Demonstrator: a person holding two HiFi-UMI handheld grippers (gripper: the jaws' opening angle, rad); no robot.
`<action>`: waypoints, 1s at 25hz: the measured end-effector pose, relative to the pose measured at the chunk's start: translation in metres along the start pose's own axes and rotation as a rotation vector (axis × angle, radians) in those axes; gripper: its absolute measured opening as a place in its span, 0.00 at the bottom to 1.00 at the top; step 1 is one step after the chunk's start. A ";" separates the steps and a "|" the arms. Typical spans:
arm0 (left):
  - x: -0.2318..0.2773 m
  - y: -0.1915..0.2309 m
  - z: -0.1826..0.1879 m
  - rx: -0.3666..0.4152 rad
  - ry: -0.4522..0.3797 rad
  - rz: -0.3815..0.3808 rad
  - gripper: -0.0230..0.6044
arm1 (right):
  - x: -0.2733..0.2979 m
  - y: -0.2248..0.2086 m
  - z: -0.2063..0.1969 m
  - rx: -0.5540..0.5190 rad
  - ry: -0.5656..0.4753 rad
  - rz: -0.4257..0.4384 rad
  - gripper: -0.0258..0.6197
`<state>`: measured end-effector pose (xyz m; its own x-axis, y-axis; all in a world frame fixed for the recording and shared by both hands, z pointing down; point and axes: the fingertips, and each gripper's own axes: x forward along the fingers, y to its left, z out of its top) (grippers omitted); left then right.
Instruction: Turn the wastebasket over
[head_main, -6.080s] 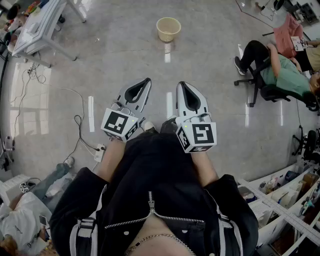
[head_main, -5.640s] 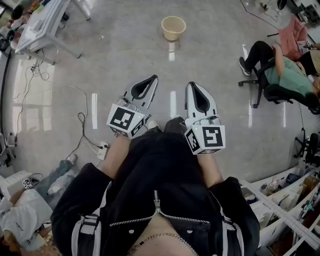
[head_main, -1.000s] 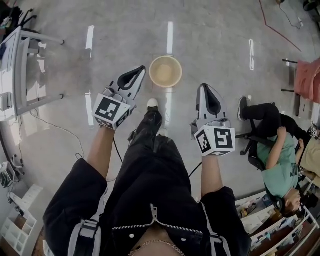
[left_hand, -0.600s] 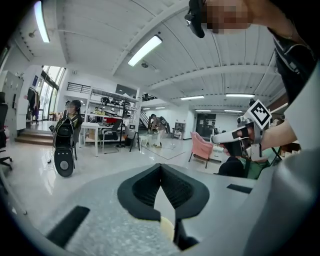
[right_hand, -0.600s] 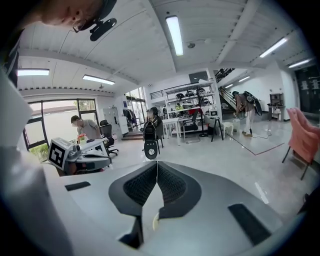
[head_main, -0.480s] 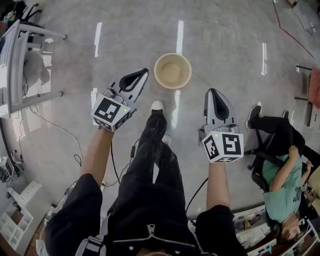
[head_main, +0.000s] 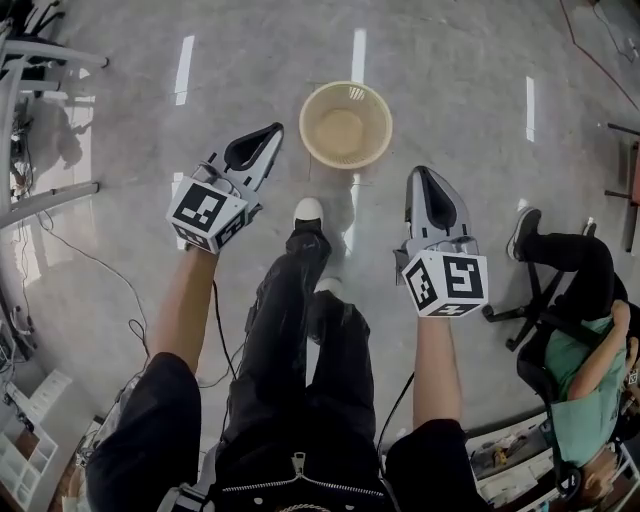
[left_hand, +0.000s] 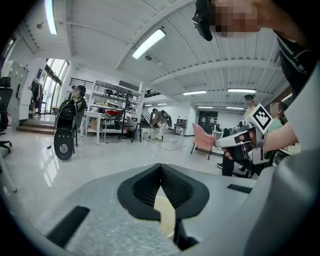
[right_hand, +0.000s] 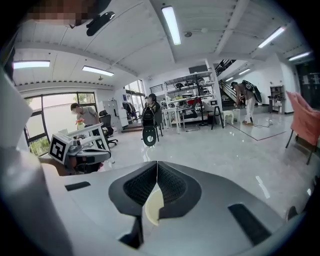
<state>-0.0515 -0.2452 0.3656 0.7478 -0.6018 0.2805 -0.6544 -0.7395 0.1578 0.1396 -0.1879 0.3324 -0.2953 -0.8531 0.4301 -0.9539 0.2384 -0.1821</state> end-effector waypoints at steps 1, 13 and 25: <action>0.003 0.003 -0.010 0.001 -0.006 0.005 0.04 | 0.005 -0.001 -0.012 -0.004 -0.001 0.005 0.06; 0.068 0.039 -0.148 0.092 -0.049 0.019 0.04 | 0.086 -0.044 -0.131 -0.122 -0.103 0.029 0.06; 0.099 0.067 -0.260 0.088 -0.055 0.043 0.04 | 0.142 -0.077 -0.220 -0.205 -0.111 0.027 0.06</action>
<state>-0.0506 -0.2760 0.6499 0.7257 -0.6477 0.2322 -0.6756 -0.7347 0.0621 0.1597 -0.2250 0.6019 -0.3241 -0.8883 0.3255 -0.9399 0.3415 -0.0038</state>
